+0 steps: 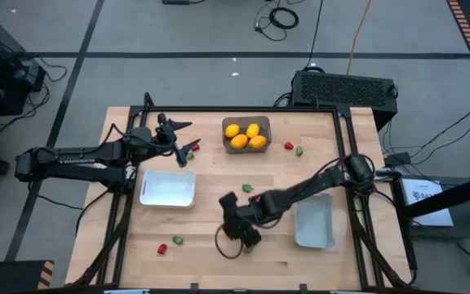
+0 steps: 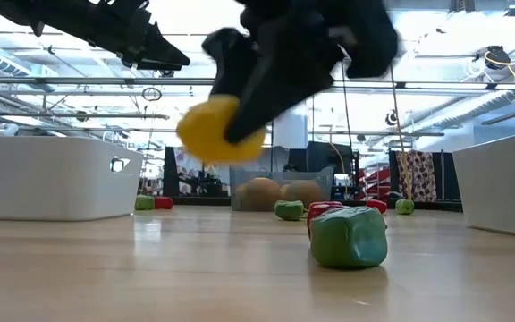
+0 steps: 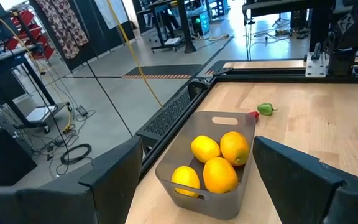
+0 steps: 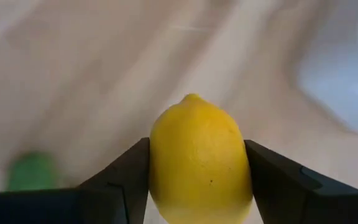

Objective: Sort produce into baskets
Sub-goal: Put the yellow lemon into the black bin

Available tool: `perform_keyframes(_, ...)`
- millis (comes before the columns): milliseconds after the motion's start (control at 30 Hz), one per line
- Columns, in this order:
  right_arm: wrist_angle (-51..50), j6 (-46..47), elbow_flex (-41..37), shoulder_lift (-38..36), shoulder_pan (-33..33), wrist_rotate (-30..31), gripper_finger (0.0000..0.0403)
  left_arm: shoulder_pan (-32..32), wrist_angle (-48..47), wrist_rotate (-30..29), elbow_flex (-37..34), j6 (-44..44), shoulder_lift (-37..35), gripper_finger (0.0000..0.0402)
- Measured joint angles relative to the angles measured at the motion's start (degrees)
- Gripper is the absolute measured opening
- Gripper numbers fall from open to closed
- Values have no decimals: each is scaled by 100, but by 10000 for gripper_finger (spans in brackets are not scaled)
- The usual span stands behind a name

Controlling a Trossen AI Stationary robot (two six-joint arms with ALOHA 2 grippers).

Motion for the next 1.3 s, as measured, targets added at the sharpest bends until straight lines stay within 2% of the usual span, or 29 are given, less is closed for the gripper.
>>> perform_keyframes(133,-336,-334,286,-282,-428,517,215,0,-2,0,0,0,0,310)
perform_keyframes(300,-434,-316,312,-730,-1296,676,216,0,-33,0,0,0,0,310)
perform_keyframes(467,-905,384,312,-918,-2420,691,217,0,-33,0,0,32,0,310)
perform_keyframes(700,-1150,1528,299,-732,-3699,609,217,-1,-24,-2,0,47,0,310)
perform_keyframes(767,-1063,1705,299,-683,-3915,573,217,0,-20,-2,0,49,0,310)
perform_keyframes(967,-1001,2063,299,-675,-4333,-122,222,4,0,4,0,96,0,310)
perform_keyframes(1300,-1005,2491,299,-675,-4528,-114,274,6,4,68,0,85,0,310)
